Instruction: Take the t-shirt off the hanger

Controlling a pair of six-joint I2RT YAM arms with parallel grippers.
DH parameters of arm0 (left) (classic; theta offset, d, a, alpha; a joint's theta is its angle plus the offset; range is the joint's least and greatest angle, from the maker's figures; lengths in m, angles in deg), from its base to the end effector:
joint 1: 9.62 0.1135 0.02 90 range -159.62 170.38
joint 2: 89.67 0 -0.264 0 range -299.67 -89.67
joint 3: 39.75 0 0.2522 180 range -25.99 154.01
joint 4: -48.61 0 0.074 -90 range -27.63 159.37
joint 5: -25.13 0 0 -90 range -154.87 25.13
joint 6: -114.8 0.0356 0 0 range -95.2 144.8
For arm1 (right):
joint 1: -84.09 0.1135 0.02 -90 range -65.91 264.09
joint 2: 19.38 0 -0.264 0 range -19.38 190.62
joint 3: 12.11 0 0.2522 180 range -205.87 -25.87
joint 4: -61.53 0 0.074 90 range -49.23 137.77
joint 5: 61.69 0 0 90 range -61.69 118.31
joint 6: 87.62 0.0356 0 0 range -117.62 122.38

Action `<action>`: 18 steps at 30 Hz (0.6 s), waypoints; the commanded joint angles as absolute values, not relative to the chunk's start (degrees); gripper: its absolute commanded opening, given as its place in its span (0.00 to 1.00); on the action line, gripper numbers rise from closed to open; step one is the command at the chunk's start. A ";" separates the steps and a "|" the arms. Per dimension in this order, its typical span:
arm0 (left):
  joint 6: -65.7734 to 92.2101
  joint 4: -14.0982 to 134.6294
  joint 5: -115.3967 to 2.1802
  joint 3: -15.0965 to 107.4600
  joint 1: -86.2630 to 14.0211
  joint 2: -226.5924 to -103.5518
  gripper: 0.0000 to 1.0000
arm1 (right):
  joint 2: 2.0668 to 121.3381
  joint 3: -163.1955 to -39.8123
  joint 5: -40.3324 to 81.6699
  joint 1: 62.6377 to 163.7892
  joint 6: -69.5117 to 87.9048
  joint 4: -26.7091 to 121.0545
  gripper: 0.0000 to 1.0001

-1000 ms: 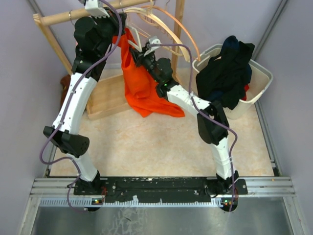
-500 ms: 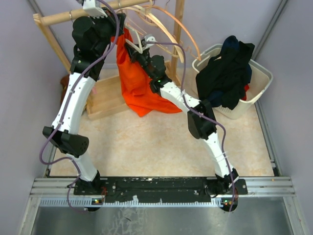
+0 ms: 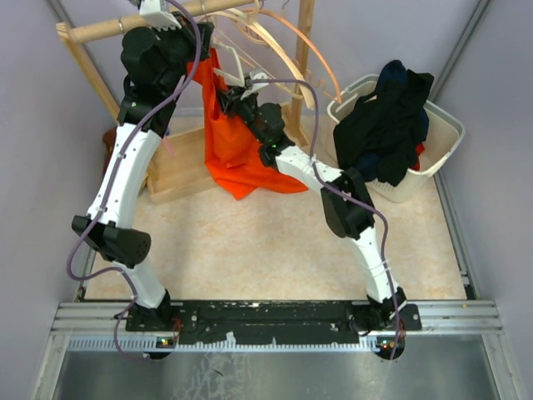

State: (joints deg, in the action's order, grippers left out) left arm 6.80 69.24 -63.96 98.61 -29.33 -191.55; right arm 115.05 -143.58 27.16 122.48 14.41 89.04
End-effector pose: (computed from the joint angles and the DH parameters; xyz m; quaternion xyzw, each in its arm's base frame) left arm 0.3600 -0.1296 0.5517 0.0153 0.6027 -0.2624 0.7535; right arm 0.4356 0.3461 0.3345 -0.1315 0.5244 0.3632 0.7588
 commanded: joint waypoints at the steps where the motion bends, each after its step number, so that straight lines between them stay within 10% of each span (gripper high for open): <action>1: 6.35 72.11 -61.02 99.66 -29.59 -188.30 0.00 | 105.63 -134.60 27.76 121.70 14.73 95.09 0.34; 18: 6.14 74.99 -58.91 100.30 -28.25 -187.02 0.00 | 88.21 -115.91 29.24 126.52 7.07 98.84 0.47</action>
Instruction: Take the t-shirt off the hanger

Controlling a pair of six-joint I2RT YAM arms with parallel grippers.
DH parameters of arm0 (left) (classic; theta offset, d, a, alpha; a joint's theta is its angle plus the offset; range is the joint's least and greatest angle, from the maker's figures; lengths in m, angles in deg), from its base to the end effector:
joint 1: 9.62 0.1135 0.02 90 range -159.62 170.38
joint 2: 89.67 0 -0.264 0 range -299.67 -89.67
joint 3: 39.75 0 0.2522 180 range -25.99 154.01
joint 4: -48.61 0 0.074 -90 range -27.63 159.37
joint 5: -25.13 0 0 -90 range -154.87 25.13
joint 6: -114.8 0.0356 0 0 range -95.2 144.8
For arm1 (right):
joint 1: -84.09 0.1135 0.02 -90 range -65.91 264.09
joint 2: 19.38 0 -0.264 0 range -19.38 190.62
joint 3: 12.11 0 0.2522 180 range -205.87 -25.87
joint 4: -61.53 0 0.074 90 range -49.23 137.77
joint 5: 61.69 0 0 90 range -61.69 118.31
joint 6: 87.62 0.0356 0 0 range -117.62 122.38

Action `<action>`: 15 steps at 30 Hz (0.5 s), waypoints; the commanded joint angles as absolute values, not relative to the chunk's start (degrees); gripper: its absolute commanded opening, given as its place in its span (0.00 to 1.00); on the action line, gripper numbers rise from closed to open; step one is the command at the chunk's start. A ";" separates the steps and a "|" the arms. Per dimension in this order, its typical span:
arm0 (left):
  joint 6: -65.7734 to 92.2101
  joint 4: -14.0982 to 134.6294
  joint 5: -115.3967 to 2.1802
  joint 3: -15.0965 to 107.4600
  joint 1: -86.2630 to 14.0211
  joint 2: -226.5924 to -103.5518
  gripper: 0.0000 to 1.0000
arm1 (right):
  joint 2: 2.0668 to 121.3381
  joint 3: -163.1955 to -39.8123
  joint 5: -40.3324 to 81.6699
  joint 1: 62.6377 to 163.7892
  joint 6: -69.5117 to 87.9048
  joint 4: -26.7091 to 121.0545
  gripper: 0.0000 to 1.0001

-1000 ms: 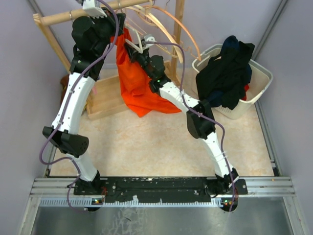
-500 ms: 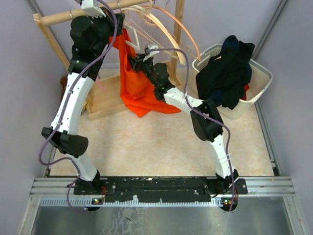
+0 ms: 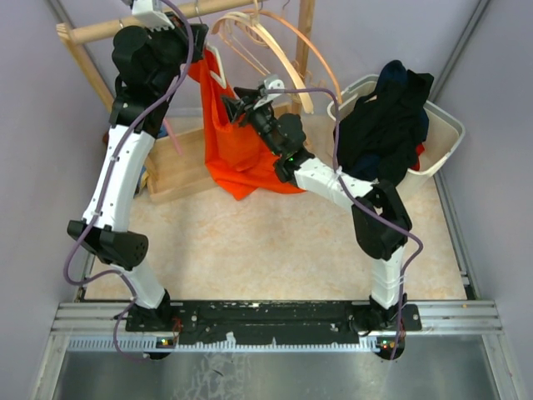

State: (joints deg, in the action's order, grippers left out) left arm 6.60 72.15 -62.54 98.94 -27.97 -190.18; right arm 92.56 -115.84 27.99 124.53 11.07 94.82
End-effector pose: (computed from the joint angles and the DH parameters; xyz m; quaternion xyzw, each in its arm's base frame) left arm 0.3530 -0.1186 0.5567 0.0169 0.6111 -0.2599 0.7475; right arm 0.3557 0.3034 0.3688 -0.1491 0.5156 0.3521 0.7668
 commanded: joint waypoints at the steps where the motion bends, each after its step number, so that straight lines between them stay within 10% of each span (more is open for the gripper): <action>1: 6.09 75.16 -58.86 100.13 -28.20 -186.84 0.00 | 88.19 -116.27 29.15 126.88 6.79 98.62 0.48; 15: 5.29 75.54 -56.60 98.08 -28.08 -185.37 0.00 | 96.39 -127.84 31.52 128.84 6.20 96.21 0.51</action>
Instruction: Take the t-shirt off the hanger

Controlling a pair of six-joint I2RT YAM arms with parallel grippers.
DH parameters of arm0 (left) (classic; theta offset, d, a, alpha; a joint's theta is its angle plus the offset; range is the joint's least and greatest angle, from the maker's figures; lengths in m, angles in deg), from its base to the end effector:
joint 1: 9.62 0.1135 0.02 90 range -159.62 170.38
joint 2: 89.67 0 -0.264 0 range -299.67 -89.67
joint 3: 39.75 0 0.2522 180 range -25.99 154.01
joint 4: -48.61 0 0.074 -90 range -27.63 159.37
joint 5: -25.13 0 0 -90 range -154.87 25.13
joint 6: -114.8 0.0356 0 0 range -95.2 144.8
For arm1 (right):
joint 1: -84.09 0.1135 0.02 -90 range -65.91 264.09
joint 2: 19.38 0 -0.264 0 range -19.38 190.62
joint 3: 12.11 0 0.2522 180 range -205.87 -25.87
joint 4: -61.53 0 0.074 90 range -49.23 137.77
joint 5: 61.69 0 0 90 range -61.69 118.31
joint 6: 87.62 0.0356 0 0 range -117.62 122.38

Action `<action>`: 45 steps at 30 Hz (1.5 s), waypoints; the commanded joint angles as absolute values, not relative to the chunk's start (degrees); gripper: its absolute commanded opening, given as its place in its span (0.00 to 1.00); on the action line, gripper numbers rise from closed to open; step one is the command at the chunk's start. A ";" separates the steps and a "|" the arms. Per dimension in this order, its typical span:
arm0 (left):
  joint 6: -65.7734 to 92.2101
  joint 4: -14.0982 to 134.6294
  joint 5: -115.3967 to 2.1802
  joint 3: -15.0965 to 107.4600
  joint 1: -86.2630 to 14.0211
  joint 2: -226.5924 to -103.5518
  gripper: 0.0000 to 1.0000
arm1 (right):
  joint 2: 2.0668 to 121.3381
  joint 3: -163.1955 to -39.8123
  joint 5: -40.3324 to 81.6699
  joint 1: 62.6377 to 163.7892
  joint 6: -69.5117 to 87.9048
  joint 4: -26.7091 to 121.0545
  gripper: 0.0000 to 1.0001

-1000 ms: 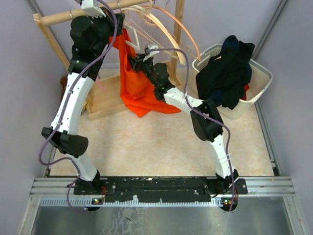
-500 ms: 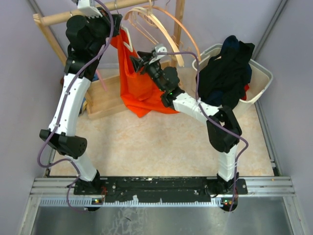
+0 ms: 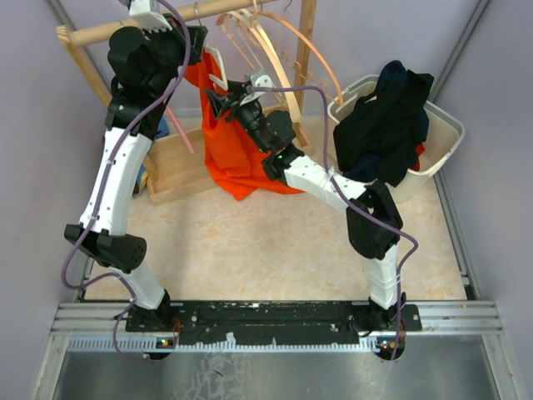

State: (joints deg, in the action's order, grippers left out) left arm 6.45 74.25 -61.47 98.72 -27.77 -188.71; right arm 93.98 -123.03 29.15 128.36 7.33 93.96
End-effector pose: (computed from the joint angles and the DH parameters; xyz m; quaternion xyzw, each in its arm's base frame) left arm 0.3440 -0.1150 0.5605 0.0223 0.6169 -0.2637 0.7412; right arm 0.3380 0.3288 0.3999 -0.1623 0.4730 0.3573 0.7888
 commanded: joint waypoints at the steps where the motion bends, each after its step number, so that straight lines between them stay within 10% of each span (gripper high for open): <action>1: 5.25 75.55 -56.40 97.67 -28.07 -185.15 0.00 | 97.09 -128.90 31.74 128.83 6.06 95.56 0.51; 19: 3.65 74.86 -52.85 95.79 -26.76 -183.45 0.00 | 104.88 -139.50 34.40 128.82 4.62 90.40 0.00; 30: 2.69 74.61 -51.85 95.78 -25.80 -183.18 0.00 | 114.91 -153.09 36.90 128.74 3.73 84.22 0.00; 36: 2.45 74.23 -51.73 95.72 -25.36 -183.57 0.00 | 114.52 -151.14 37.42 128.65 3.87 84.86 0.32; 45: 2.48 71.73 -52.08 92.05 -24.40 -182.93 0.00 | 106.05 -136.72 36.88 128.65 4.14 89.48 0.39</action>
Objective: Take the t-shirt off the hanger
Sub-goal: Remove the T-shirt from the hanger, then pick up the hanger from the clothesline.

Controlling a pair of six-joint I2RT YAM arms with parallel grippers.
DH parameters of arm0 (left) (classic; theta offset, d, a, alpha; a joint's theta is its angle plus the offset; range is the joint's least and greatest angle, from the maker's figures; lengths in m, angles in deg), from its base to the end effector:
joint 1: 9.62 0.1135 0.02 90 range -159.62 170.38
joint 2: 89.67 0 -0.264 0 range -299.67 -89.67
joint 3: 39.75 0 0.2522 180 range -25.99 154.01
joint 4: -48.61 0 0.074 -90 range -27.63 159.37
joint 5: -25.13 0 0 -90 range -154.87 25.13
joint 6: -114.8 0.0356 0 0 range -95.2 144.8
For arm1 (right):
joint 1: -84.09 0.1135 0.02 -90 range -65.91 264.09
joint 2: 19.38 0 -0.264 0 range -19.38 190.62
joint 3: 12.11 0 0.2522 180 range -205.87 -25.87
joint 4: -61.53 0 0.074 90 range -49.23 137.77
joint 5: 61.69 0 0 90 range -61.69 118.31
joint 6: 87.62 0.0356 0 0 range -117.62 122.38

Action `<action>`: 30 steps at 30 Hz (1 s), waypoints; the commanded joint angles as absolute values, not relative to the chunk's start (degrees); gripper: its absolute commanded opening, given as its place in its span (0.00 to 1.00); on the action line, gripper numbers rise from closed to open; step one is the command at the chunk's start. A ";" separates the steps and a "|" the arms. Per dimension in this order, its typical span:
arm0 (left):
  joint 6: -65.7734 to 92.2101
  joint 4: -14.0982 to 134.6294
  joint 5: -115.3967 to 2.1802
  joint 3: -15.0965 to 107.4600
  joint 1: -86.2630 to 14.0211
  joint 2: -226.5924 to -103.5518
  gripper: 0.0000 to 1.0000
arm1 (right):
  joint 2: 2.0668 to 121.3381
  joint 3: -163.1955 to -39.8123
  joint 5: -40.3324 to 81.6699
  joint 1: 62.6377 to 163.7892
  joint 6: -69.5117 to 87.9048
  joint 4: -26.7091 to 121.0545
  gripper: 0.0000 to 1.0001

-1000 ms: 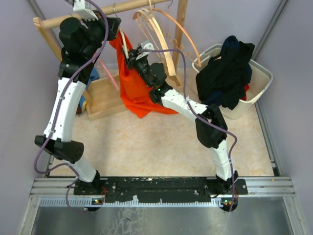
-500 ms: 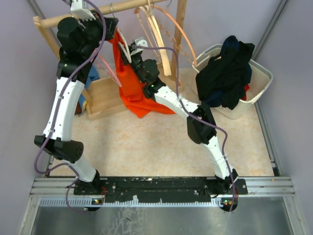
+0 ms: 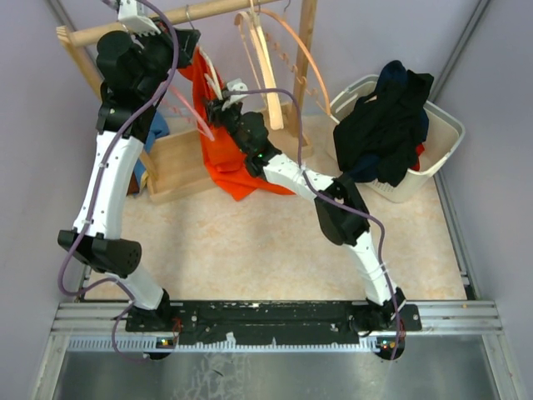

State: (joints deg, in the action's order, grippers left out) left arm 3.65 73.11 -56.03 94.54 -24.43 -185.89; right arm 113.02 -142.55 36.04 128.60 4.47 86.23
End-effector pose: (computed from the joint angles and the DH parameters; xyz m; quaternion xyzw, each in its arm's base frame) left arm 0.3401 -0.0956 0.5571 0.0264 0.6192 -0.2872 0.7304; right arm 0.3962 0.3828 0.3421 -0.1476 0.5354 0.2943 0.7778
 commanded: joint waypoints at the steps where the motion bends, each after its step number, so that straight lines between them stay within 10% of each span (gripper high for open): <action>1: 2.62 70.99 -52.24 91.09 -24.34 -182.39 0.01 | 104.19 -134.70 36.63 128.65 4.07 90.05 0.39; 30: 6.24 47.95 -49.60 85.31 -23.68 -181.70 0.00 | 78.81 -107.23 32.96 129.59 3.88 95.26 0.39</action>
State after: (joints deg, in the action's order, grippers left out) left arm 5.42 54.88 -53.71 82.39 -23.27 -182.50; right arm 83.78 -107.84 33.24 129.06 4.38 91.89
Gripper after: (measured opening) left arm 0.006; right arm 0.389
